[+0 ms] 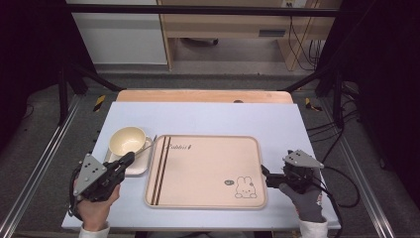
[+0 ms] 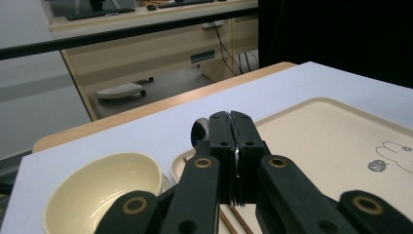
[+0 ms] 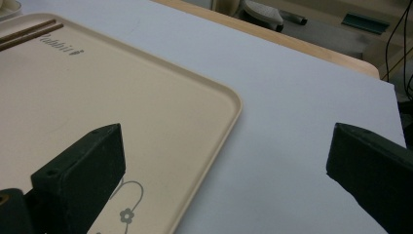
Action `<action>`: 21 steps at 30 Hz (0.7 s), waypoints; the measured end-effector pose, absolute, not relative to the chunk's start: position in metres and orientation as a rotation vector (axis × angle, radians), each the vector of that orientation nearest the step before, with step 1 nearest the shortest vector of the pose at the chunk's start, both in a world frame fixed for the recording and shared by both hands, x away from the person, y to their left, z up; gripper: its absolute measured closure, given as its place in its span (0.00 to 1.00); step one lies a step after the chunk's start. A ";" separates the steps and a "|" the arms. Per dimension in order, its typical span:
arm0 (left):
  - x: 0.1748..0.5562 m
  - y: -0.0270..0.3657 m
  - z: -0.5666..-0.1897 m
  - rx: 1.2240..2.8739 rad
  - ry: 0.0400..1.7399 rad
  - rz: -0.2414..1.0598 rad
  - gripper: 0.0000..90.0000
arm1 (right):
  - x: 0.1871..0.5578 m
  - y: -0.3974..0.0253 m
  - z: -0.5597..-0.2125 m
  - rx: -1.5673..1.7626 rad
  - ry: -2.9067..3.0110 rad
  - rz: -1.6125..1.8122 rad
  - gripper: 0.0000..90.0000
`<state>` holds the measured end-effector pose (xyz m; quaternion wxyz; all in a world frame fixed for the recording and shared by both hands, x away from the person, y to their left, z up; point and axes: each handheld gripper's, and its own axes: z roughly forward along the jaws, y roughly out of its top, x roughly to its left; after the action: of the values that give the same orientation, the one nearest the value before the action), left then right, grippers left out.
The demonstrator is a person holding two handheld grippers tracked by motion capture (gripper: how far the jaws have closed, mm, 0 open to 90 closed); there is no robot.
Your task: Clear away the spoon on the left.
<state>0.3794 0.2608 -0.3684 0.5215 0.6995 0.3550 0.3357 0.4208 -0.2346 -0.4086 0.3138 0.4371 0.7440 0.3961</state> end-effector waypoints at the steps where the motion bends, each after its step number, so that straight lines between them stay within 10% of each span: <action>1: 0.380 0.259 -0.369 1.681 0.848 0.801 0.99 | 0.421 -0.235 -0.409 1.152 1.962 1.044 0.01; 21: 0.402 0.223 -0.391 1.828 0.802 0.762 0.99 | 0.423 -0.233 -0.411 1.154 1.985 1.026 0.01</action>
<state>0.4017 0.2234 -0.3905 0.4815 0.7499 0.3289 0.3125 0.4230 -0.2326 -0.4114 0.3083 0.4365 0.7508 0.3882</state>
